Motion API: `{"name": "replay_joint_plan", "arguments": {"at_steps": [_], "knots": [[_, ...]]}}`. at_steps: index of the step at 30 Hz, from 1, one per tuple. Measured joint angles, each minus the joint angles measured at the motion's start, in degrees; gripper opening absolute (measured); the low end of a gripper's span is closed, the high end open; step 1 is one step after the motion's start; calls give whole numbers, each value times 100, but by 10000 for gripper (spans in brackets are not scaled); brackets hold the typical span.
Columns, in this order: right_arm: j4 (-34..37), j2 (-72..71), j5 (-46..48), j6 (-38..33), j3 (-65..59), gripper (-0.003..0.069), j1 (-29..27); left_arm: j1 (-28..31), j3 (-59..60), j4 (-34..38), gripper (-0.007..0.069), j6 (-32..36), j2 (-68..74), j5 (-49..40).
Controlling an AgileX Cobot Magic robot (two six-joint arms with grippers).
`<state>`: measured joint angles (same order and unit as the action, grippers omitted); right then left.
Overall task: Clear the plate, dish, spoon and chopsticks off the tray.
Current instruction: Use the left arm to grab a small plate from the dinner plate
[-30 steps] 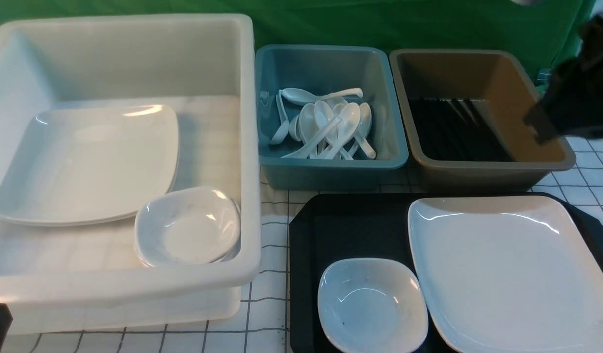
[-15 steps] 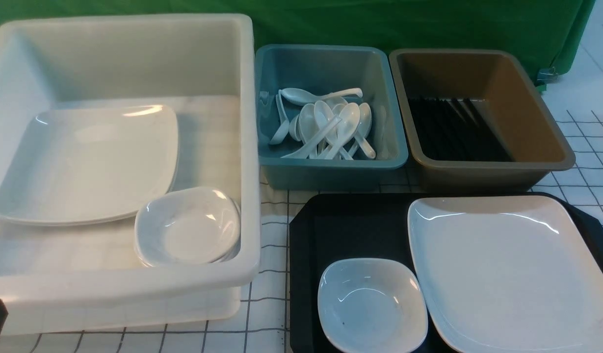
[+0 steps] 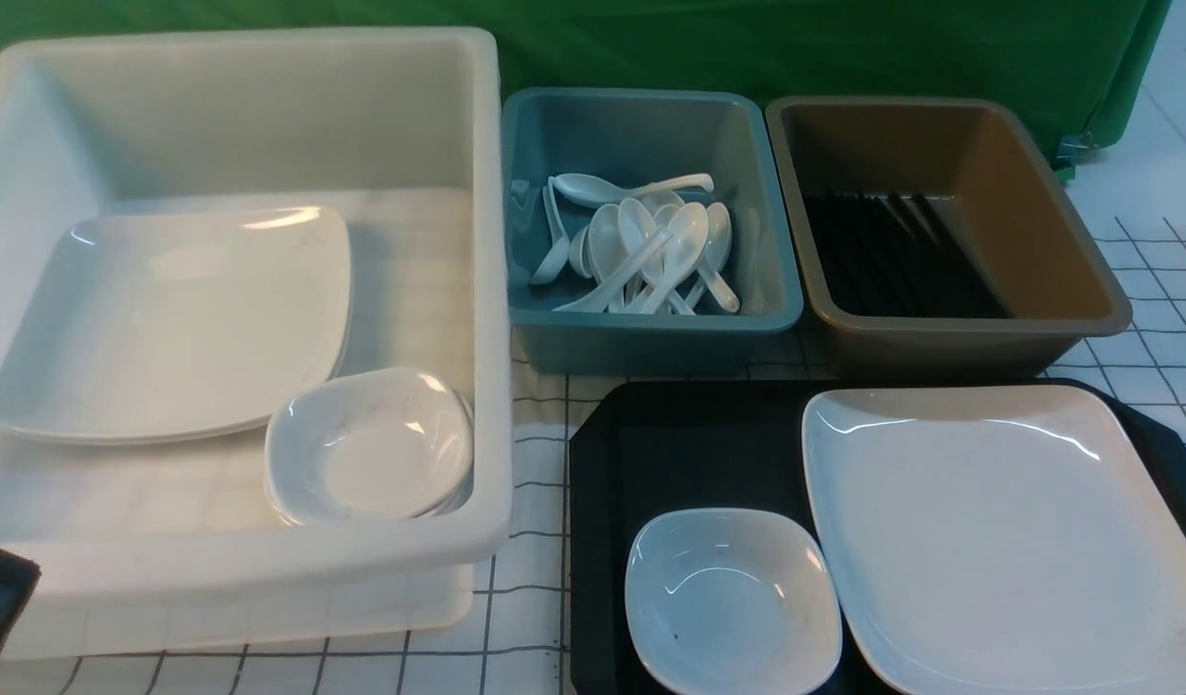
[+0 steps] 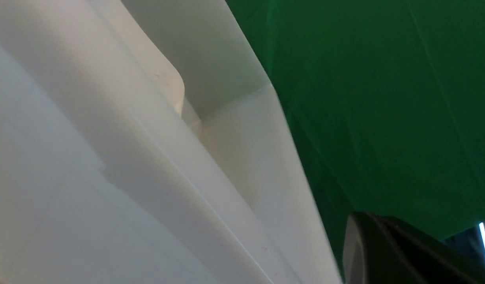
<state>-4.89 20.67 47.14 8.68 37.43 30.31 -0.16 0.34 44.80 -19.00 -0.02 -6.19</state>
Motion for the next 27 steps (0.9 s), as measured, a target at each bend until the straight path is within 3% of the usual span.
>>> {"name": "replay_joint_plan", "arguments": {"at_steps": [5,14,21,27], "knots": [[0,17,-13,20,0,61,0,0,0,45,20,-261,0,140],[0,17,-13,23,0,69,0,0,-84,7,20,-116,0,-34],[0,18,-31,23,0,69,0,0,-775,-530,21,194,-4,-514],[0,23,-31,23,0,69,0,0,-1518,-788,21,472,388,-1601]]}}
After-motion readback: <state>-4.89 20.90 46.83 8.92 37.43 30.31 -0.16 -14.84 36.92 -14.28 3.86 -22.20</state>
